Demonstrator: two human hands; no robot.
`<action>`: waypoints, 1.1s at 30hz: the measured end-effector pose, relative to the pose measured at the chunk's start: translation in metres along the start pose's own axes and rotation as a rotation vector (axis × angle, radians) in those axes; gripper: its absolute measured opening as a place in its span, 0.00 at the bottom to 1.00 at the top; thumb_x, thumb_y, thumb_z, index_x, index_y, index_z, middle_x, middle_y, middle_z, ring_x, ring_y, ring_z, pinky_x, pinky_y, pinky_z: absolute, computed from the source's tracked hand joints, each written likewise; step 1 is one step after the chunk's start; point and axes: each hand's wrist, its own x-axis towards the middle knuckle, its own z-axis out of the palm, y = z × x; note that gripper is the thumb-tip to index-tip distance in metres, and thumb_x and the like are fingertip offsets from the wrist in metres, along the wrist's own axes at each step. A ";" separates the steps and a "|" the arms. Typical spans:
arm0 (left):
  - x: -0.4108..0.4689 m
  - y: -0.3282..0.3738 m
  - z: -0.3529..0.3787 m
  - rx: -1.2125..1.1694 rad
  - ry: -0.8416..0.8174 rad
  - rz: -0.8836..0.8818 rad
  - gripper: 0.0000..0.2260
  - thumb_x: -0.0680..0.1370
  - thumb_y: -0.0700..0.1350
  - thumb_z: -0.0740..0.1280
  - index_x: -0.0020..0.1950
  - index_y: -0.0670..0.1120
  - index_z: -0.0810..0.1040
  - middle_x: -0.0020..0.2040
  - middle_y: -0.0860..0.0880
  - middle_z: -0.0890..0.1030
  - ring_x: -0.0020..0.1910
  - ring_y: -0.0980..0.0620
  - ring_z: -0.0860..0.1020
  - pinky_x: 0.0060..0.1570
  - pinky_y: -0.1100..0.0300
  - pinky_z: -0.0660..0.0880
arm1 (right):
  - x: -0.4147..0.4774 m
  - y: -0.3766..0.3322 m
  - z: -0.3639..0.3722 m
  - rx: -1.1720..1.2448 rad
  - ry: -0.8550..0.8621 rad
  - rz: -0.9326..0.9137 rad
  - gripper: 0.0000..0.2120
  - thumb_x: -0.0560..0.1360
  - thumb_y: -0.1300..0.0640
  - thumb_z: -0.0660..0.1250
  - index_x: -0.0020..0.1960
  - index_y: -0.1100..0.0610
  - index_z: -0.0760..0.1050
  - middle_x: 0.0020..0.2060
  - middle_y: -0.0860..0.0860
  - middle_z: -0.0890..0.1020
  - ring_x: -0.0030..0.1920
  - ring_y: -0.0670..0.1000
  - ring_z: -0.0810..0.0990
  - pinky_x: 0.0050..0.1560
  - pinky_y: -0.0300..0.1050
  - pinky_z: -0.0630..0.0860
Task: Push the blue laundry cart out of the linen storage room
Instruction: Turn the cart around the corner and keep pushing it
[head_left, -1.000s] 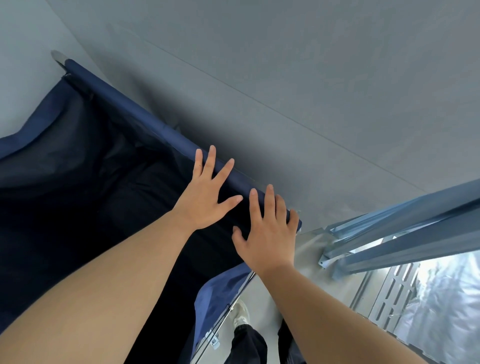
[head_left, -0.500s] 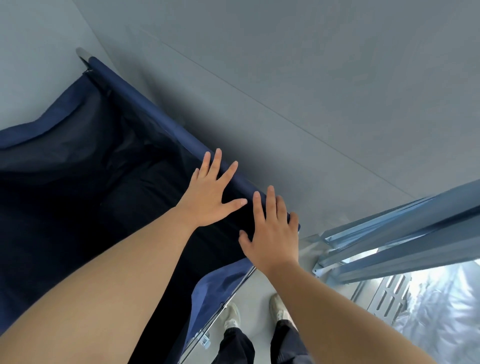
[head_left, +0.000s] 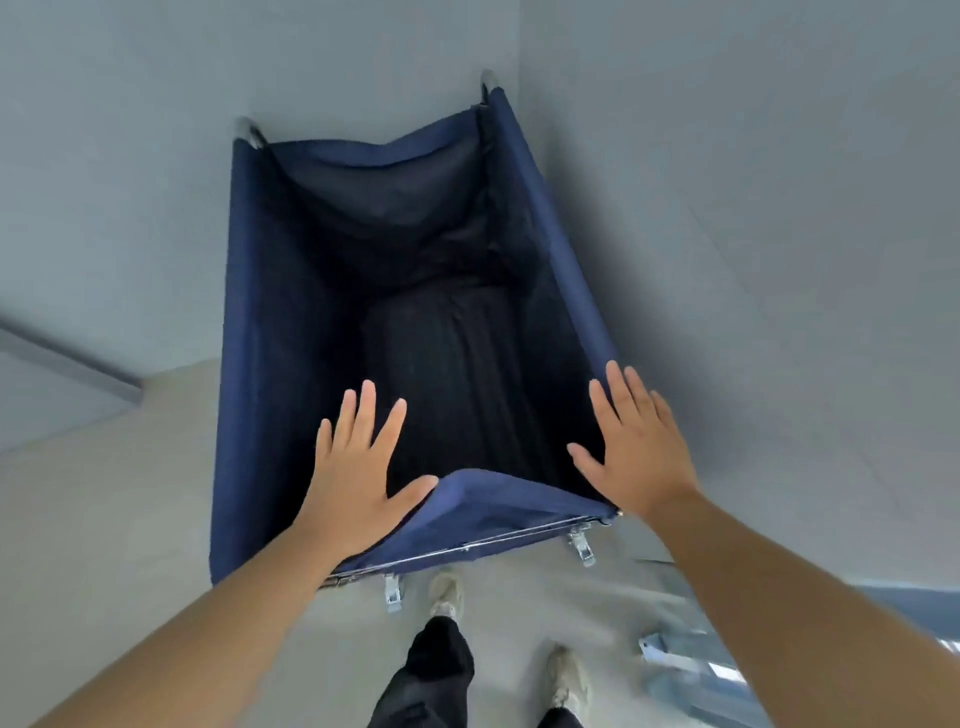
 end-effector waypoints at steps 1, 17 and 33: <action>-0.014 -0.011 0.001 0.027 0.012 -0.069 0.44 0.74 0.76 0.44 0.83 0.50 0.46 0.83 0.43 0.38 0.82 0.41 0.37 0.77 0.35 0.48 | 0.000 0.001 0.001 -0.015 0.003 -0.020 0.39 0.79 0.36 0.58 0.81 0.58 0.54 0.83 0.57 0.51 0.83 0.59 0.50 0.79 0.57 0.53; -0.086 -0.096 0.028 0.127 0.067 -0.422 0.44 0.75 0.74 0.49 0.80 0.43 0.60 0.82 0.35 0.56 0.81 0.34 0.54 0.73 0.35 0.61 | 0.002 0.000 0.001 -0.047 -0.002 -0.066 0.40 0.78 0.32 0.55 0.82 0.53 0.53 0.83 0.55 0.49 0.83 0.58 0.45 0.79 0.56 0.49; -0.085 -0.100 0.037 0.154 0.153 -0.363 0.45 0.74 0.75 0.50 0.78 0.43 0.63 0.80 0.32 0.57 0.79 0.31 0.56 0.67 0.33 0.68 | 0.002 0.003 0.011 -0.018 0.048 -0.046 0.42 0.75 0.29 0.52 0.81 0.53 0.57 0.83 0.54 0.52 0.83 0.57 0.47 0.80 0.58 0.54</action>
